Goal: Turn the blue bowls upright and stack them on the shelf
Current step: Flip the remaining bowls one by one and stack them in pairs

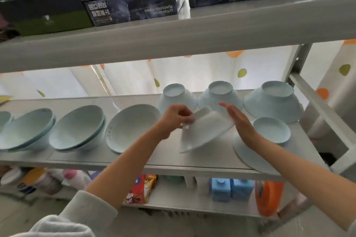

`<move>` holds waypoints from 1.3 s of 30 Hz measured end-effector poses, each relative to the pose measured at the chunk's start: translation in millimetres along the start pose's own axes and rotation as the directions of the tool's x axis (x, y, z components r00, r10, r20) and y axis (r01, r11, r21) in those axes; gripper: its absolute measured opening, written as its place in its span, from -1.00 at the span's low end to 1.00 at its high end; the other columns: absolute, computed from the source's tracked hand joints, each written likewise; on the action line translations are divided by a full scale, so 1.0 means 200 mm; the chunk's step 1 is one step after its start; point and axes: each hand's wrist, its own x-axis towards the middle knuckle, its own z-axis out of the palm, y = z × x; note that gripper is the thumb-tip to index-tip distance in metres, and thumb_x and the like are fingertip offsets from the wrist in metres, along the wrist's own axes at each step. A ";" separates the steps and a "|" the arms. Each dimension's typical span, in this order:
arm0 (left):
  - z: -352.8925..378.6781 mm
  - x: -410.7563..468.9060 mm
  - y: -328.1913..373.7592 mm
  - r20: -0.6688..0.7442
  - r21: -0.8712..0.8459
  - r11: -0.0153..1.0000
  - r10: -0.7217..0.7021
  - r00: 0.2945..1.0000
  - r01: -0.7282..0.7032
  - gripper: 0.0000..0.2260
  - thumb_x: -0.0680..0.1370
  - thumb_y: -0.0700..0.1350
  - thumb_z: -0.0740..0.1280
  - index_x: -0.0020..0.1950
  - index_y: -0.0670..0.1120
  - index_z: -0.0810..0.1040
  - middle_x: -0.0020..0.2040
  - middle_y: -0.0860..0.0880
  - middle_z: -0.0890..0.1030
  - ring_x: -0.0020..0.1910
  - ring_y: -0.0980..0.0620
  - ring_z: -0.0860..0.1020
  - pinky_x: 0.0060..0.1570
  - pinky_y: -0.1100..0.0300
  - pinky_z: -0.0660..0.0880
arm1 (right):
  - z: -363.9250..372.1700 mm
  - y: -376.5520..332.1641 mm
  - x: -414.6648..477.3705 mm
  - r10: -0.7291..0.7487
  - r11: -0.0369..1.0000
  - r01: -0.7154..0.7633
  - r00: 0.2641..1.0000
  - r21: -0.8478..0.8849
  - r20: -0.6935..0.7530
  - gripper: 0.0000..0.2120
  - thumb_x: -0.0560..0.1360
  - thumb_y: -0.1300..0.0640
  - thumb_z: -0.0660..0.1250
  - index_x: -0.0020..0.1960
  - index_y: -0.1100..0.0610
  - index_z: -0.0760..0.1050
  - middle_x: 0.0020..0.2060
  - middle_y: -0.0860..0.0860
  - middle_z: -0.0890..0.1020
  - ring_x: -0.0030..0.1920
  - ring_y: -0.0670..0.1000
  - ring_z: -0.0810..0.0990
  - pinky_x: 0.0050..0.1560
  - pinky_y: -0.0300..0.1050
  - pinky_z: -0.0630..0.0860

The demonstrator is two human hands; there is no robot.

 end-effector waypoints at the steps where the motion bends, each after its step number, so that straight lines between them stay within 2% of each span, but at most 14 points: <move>1: -0.03 0.01 0.00 0.028 -0.108 0.992 -0.060 0.998 0.063 -0.90 0.52 -0.28 0.34 -0.20 -0.16 0.53 -0.25 -0.08 0.49 -0.21 0.01 0.47 -0.17 0.09 0.55 | -0.01 -0.02 0.02 0.027 0.997 -0.024 0.999 0.078 -0.037 -0.44 0.48 -0.35 0.06 0.23 0.00 0.49 0.25 -0.02 0.52 0.26 -0.04 0.45 0.35 -0.12 0.27; 2: -0.06 0.02 0.00 0.065 -0.193 0.973 -0.113 0.991 0.123 -0.89 0.56 -0.24 0.29 -0.17 -0.17 0.52 -0.24 -0.09 0.47 -0.20 0.00 0.47 -0.20 0.06 0.57 | -0.01 -0.04 0.05 0.056 0.992 -0.049 0.997 0.115 -0.060 -0.40 0.50 -0.35 0.01 0.24 0.05 0.51 0.23 0.00 0.55 0.24 -0.02 0.48 0.33 -0.11 0.29; 4: -0.08 0.05 -0.06 0.147 -0.305 0.925 -0.188 0.971 0.225 -0.89 0.59 -0.19 0.26 -0.05 -0.23 0.50 -0.19 -0.12 0.45 -0.14 -0.04 0.44 -0.25 0.06 0.57 | -0.02 -0.07 0.08 0.083 0.993 -0.078 0.995 0.088 -0.056 -0.20 0.35 -0.50 -0.05 0.20 0.06 0.54 0.10 -0.01 0.62 0.14 -0.05 0.55 0.23 -0.14 0.39; 6: -0.06 0.08 -0.13 0.265 -0.373 0.878 -0.207 0.942 0.298 -0.82 0.53 -0.16 0.31 0.08 -0.23 0.47 -0.10 -0.17 0.41 -0.07 -0.14 0.39 -0.16 0.03 0.52 | 0.00 -0.09 0.11 0.049 0.999 -0.050 0.997 -0.014 -0.051 -0.07 0.22 -0.61 -0.09 0.11 0.08 0.56 0.01 0.02 0.64 0.05 -0.03 0.58 0.14 -0.15 0.44; 9: -0.04 0.11 -0.14 0.416 -0.476 0.782 -0.203 0.886 0.402 -0.88 0.50 -0.23 0.27 -0.03 -0.24 0.54 -0.22 -0.13 0.57 -0.21 -0.08 0.55 -0.20 0.13 0.55 | 0.04 -0.12 0.15 0.045 0.957 -0.071 0.994 -0.282 -0.095 -0.10 0.30 -0.48 -0.20 -0.08 0.24 0.56 -0.12 0.17 0.62 -0.08 0.08 0.53 0.04 -0.09 0.39; 12: -0.02 0.14 -0.13 0.490 -0.569 0.621 -0.270 0.829 0.539 -0.81 0.53 -0.15 0.24 -0.16 -0.17 0.62 -0.34 -0.07 0.64 -0.35 -0.02 0.62 -0.33 0.18 0.58 | 0.06 -0.10 0.20 0.029 0.859 -0.096 0.990 -0.503 -0.139 -0.23 0.54 -0.27 -0.12 -0.19 0.37 0.52 -0.26 0.24 0.57 -0.19 0.15 0.49 -0.06 -0.02 0.40; 15: -0.02 0.22 -0.20 0.445 -0.628 0.505 -0.391 0.806 0.592 -0.59 0.64 0.12 0.02 0.10 -0.11 0.54 -0.20 -0.09 0.66 -0.17 -0.07 0.61 -0.16 0.12 0.56 | 0.05 -0.04 0.24 0.104 0.777 -0.200 0.976 -0.598 -0.192 -0.33 0.54 -0.30 -0.10 -0.35 0.20 0.44 -0.32 0.14 0.54 -0.19 0.15 0.50 -0.11 -0.02 0.40; 18: -0.01 0.25 -0.19 0.327 -0.591 0.566 -0.482 0.813 0.574 -0.46 0.62 0.22 -0.11 0.05 -0.12 0.51 -0.06 -0.13 0.59 -0.05 -0.12 0.54 -0.05 0.04 0.49 | 0.03 0.02 0.27 0.216 0.684 -0.319 0.948 -0.656 -0.235 -0.31 0.51 -0.36 -0.13 -0.35 0.19 0.40 -0.38 0.09 0.50 -0.26 0.13 0.49 -0.21 -0.07 0.37; 22: -0.02 0.29 -0.13 0.199 -0.386 0.726 -0.538 0.819 0.570 -0.44 0.62 0.21 -0.08 -0.05 -0.20 0.52 -0.07 -0.16 0.55 0.00 -0.15 0.51 0.12 -0.08 0.44 | 0.02 0.10 0.29 0.302 0.549 -0.395 0.916 -0.736 -0.266 -0.32 0.50 -0.38 -0.12 -0.20 0.19 0.42 -0.24 0.11 0.52 -0.17 0.14 0.50 -0.19 -0.06 0.38; 29: 0.01 0.40 -0.15 0.107 -0.167 0.844 -0.498 0.860 0.509 -0.50 0.64 0.15 -0.03 0.00 -0.20 0.53 0.01 -0.16 0.56 0.07 -0.13 0.52 0.29 -0.06 0.42 | 0.04 0.12 0.33 0.375 0.519 -0.469 0.876 -0.715 -0.302 -0.39 0.54 -0.32 -0.10 -0.11 0.19 0.41 -0.14 0.12 0.52 -0.13 0.14 0.49 -0.13 -0.06 0.38; 32: -0.01 0.45 -0.17 0.036 -0.136 0.896 -0.422 0.906 0.423 -0.52 0.64 0.13 0.01 -0.09 -0.19 0.53 -0.11 -0.13 0.56 -0.12 -0.08 0.54 0.07 0.05 0.49 | 0.06 0.13 0.34 0.386 0.537 -0.467 0.876 -0.702 -0.288 -0.37 0.56 -0.29 -0.10 0.02 0.22 0.47 0.01 0.18 0.57 0.03 0.19 0.54 -0.05 -0.05 0.38; 35: -0.04 0.51 -0.20 -0.169 -0.189 0.951 -0.276 0.946 0.244 -0.68 0.62 0.04 0.19 -0.12 -0.20 0.53 -0.13 -0.13 0.58 -0.27 -0.02 0.55 -0.19 0.15 0.54 | 0.07 0.16 0.34 0.424 0.544 -0.485 0.863 -0.684 -0.275 -0.32 0.58 -0.26 -0.12 0.24 0.26 0.45 0.21 0.24 0.53 0.22 0.21 0.49 0.10 -0.03 0.39; 37: -0.07 0.57 -0.22 -0.294 0.011 0.986 -0.154 0.943 0.164 -0.76 0.58 -0.06 0.29 0.05 -0.24 0.54 -0.03 -0.15 0.61 -0.19 -0.06 0.60 -0.05 0.05 0.60 | 0.07 0.16 0.34 0.444 0.549 -0.506 0.851 -0.665 -0.281 -0.32 0.59 -0.24 -0.14 0.33 0.28 0.39 0.29 0.25 0.48 0.29 0.21 0.45 0.20 -0.03 0.37; 39: -0.11 0.61 -0.24 -0.333 0.256 0.955 -0.061 0.941 0.152 -0.69 0.53 -0.13 0.34 0.24 -0.21 0.50 0.19 -0.17 0.58 0.06 -0.13 0.59 0.21 -0.02 0.50 | 0.06 0.16 0.33 0.459 0.557 -0.514 0.845 -0.652 -0.274 -0.32 0.59 -0.23 -0.14 0.35 0.28 0.37 0.31 0.25 0.46 0.31 0.21 0.43 0.23 -0.03 0.35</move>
